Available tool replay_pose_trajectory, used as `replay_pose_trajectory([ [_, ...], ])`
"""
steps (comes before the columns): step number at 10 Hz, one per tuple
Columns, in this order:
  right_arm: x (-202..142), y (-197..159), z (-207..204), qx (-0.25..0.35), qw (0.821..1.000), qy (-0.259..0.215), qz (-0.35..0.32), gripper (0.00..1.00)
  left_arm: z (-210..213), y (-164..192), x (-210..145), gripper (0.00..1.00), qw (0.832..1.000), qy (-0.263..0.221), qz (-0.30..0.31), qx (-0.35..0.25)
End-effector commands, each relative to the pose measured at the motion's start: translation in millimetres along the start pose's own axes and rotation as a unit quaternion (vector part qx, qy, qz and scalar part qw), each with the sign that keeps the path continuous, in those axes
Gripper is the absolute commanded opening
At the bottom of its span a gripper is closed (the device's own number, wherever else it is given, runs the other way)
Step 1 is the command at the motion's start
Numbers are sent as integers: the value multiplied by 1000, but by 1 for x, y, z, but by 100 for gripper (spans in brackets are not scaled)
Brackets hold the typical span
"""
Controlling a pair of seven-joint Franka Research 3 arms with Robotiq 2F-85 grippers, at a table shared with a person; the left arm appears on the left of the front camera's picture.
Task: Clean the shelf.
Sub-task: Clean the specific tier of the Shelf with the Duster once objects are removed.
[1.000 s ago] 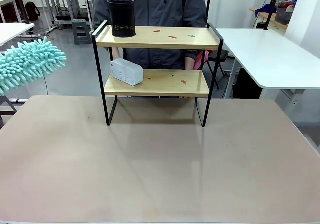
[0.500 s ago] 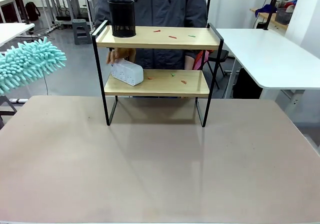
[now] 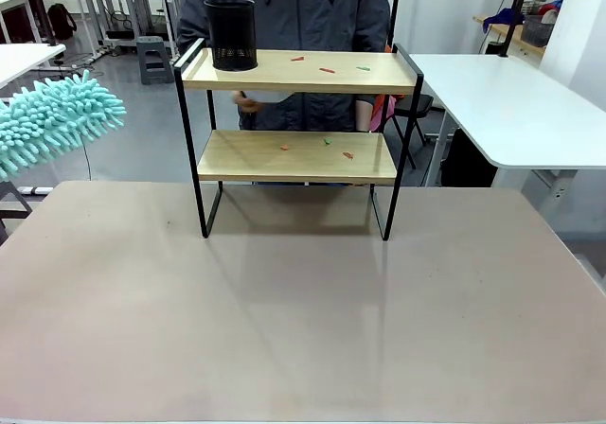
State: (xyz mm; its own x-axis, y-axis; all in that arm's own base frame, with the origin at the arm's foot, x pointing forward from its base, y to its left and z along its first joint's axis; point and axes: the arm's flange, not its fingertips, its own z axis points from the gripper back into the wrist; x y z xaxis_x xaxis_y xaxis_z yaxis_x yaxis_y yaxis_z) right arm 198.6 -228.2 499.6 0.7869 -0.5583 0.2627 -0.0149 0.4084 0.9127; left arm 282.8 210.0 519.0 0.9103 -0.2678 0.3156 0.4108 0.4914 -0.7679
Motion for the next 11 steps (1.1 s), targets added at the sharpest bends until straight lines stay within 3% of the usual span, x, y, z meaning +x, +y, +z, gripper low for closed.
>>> replay_pose_trajectory([
  [1, 2, 2, -1, 8, 1000, -5, 13, 100, 2, -2, 1, 8, 1000, -7, 3, -9],
  [3, 2, 2, -1, 8, 1000, -5, 13, 100, -11, -19, 0, 12, 999, -3, 22, 29],
  [4, 2, 2, -1, 8, 1000, -5, 13, 100, -33, -39, -6, 12, 996, 47, 9, 75],
  [6, 2, 2, -1, 8, 1000, -5, 13, 100, -87, -72, -9, 12, 987, 94, -33, 128],
  [8, 2, 2, -1, 8, 1000, -5, 13, 100, -165, -99, 13, 12, 980, 122, -43, 151],
  [10, 2, 2, -1, 8, 1000, -5, 13, 100, -221, -127, 30, 12, 988, 63, -44, 134],
  [11, 2, 2, -1, 8, 1000, -5, 13, 100, -227, -134, 40, 12, 993, 29, -18, 113],
])
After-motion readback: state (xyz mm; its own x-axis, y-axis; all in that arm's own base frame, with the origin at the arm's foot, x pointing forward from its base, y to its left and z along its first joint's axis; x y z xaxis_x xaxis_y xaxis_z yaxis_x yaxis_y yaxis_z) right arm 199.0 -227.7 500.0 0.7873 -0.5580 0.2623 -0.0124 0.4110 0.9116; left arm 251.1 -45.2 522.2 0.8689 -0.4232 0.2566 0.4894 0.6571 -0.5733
